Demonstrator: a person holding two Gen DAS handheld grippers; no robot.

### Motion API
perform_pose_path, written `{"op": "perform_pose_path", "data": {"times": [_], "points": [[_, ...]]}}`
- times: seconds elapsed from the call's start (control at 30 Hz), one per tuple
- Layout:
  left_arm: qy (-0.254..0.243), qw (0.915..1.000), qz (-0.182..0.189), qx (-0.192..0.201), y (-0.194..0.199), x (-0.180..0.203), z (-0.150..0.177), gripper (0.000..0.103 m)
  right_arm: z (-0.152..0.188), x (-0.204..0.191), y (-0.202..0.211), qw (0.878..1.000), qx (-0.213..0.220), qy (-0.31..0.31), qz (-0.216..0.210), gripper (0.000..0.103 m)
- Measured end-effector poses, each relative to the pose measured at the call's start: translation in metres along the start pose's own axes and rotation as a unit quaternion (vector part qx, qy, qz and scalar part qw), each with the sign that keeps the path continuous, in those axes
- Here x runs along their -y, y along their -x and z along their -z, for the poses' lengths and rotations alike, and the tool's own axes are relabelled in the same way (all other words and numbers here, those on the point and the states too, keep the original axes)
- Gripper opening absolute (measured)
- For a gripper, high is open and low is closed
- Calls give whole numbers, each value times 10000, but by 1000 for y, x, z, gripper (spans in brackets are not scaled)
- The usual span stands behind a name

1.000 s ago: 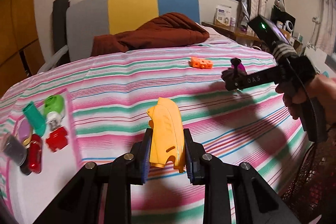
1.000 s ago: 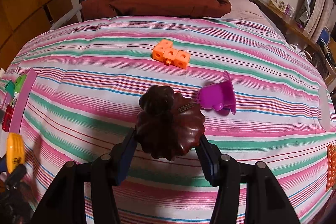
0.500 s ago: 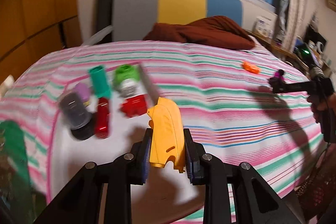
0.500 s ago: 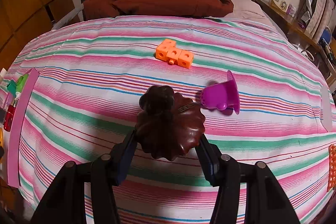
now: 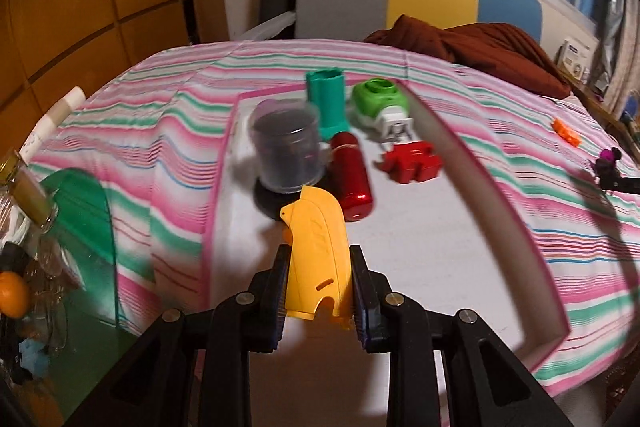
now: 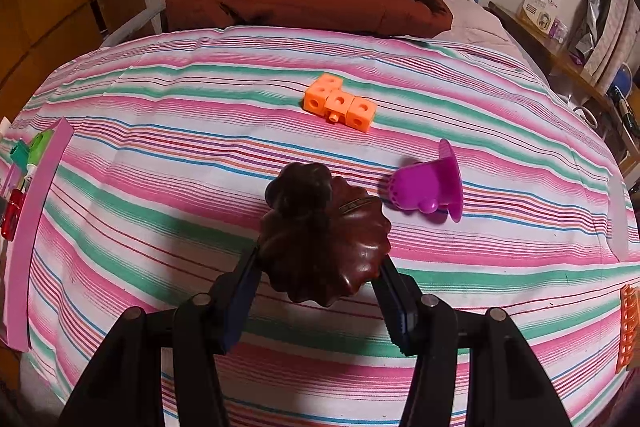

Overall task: Organize rigid objects
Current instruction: 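Carry the yellow-orange piece into the tray with the left tool and release, then carry the brown spiky ball into the tray with the right tool and release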

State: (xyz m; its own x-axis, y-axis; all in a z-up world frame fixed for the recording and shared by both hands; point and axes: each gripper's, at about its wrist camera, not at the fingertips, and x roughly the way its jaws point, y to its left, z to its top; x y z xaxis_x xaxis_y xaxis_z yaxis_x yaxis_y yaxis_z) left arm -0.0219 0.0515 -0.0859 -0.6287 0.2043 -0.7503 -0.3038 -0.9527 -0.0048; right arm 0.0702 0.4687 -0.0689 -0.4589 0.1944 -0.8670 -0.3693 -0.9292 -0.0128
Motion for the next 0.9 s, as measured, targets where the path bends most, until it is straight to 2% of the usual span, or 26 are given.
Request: {"op": "perform_pose_path", "data": {"times": [0.2, 0.23, 0.27, 0.33, 0.4, 0.53, 0.7, 0.9], "points": [[108, 9999, -33, -34, -3, -7, 2, 28, 1, -1, -1, 10000, -7, 17, 14, 56], [149, 9999, -16, -23, -2, -9, 2, 31, 1, -1, -1, 10000, -6, 16, 12, 56], [254, 9997, 4, 20, 0, -12, 3, 35, 1, 0, -1, 10000, -2, 11, 17, 56], [392, 9991, 32, 167, 6, -17, 2, 69, 1, 0, -1, 10000, 3, 1, 15, 56], [521, 9976, 155, 429, 17, -20, 1, 77, 0, 1, -1, 10000, 11, -11, 26, 56], [473, 9960, -95, 755, 30, -18, 1, 95, 0, 0, -1, 10000, 14, -30, 21, 56], [440, 9966, -73, 699, 32, -17, 6, 97, 2, -12, 4, 9999, 99, 6, -130, 56], [428, 9973, -50, 599, 30, -14, 7, 98, 8, -50, 18, 9978, 304, 385, -449, 56]]}}
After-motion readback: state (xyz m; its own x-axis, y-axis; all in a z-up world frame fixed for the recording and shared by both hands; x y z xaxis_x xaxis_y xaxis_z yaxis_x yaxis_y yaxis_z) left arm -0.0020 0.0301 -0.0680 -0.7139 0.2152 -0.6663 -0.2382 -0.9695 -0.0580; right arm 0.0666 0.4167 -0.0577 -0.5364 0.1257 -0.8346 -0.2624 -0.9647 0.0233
